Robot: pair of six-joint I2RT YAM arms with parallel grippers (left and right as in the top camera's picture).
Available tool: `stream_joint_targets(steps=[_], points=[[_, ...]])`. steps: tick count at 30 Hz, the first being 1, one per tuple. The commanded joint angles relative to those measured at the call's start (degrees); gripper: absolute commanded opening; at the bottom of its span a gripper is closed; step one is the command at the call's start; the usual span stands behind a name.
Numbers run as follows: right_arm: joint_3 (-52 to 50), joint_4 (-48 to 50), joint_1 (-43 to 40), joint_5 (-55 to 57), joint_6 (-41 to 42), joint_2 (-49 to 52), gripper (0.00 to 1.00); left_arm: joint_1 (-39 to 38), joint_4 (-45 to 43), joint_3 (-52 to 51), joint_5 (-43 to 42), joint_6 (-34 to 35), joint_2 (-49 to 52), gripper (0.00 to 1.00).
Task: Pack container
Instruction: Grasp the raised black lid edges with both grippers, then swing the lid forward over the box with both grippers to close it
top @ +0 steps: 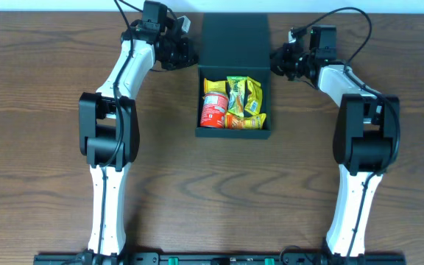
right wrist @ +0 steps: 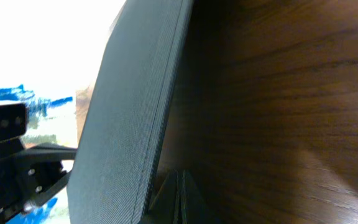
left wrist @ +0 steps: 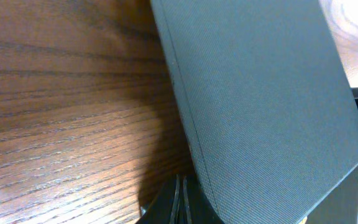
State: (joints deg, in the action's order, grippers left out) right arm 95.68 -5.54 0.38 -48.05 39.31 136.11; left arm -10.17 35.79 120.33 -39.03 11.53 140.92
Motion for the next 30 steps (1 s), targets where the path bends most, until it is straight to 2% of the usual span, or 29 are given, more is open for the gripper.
stream_joint_targets(steps=[1, 5, 15, 23, 30], points=[[0.5, 0.6, -0.7, -5.5, -2.3, -0.9, 0.01, -0.7, -0.1, -0.2, -0.7, -2.3, 1.3, 0.06], [0.5, 1.1, -1.8, -8.7, -3.5, -0.9, 0.02, -0.7, -1.0, -0.2, 3.5, -3.9, 1.3, 0.06], [0.5, 5.7, -2.2, -17.8, -3.8, -0.9, 0.01, -0.6, -7.8, -0.2, 2.7, -4.3, 4.2, 0.06], [0.5, 6.2, -2.3, -21.0, -3.8, -0.9, 0.01, 0.5, -21.2, -0.2, -1.6, -2.8, 4.8, 0.06], [0.5, 8.0, -2.3, -20.9, -4.3, -0.9, 0.02, 1.4, -26.2, -0.2, -6.6, -1.8, 4.8, 0.06]])
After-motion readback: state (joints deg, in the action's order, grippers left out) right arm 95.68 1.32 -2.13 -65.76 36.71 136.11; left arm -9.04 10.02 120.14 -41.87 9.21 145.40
